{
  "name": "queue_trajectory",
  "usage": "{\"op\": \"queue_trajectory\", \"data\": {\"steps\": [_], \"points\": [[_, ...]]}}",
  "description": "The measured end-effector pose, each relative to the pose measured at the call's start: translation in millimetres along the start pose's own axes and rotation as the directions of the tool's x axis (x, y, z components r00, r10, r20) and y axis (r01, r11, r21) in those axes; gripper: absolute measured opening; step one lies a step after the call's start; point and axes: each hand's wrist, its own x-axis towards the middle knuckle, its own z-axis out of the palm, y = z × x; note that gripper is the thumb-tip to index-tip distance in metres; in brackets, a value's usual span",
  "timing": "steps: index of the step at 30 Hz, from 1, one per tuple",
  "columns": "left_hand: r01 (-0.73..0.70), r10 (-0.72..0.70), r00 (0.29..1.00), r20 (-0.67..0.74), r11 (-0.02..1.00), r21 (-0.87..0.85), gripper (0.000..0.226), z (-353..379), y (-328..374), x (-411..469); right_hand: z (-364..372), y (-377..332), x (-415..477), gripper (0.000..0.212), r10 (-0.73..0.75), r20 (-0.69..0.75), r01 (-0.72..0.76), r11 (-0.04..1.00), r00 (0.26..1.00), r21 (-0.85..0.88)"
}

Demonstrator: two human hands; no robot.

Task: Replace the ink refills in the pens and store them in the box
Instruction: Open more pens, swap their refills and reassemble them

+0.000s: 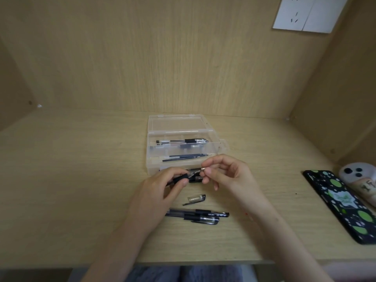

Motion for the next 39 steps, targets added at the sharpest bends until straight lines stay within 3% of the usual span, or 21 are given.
{"op": "queue_trajectory", "data": {"steps": [11, 14, 17, 21, 24, 29, 34, 39], "points": [[-0.033, 0.033, 0.999, -0.002, 0.999, 0.002, 0.013, 0, 0, -1, 11, 5, 1, 0.016, -0.003, 0.066, 0.012, 0.991, 0.998, -0.132], [-0.054, 0.054, 0.999, 0.003, 0.998, 0.019, 0.014, 0, 0, 0, 12, 6, 1, 0.011, -0.009, 0.044, 0.020, 0.963, 0.999, -0.267], [-0.053, 0.053, 0.999, 0.010, 0.999, 0.013, 0.015, 0, 1, 0, 10, 7, -1, 0.020, -0.054, 0.012, 0.053, 0.892, 0.998, -0.449], [-0.065, 0.065, 0.998, 0.002, 0.998, 0.002, 0.020, 1, -1, 1, 6, 5, -1, 0.011, -0.031, 0.057, 0.047, 0.948, 0.998, -0.315], [-0.071, 0.071, 0.997, 0.017, 0.997, 0.013, 0.022, 2, 0, 1, 8, 9, 1, 0.009, -0.028, 0.070, 0.053, 0.923, 0.997, -0.381], [-0.067, 0.067, 0.998, 0.012, 0.997, 0.026, 0.016, 0, 1, -1, 10, 8, 0, 0.039, -0.041, -0.001, 0.035, 0.876, 0.999, -0.481], [-0.068, 0.068, 0.997, 0.027, 0.998, 0.001, 0.021, 1, 0, 0, 11, 6, -1, 0.007, -0.041, 0.047, 0.056, 0.912, 0.998, -0.406], [-0.061, 0.061, 0.998, 0.017, 0.998, -0.004, 0.015, 1, 1, -1, 10, 8, -1, 0.044, -0.025, -0.017, 0.014, 0.893, 1.000, -0.450]]}}
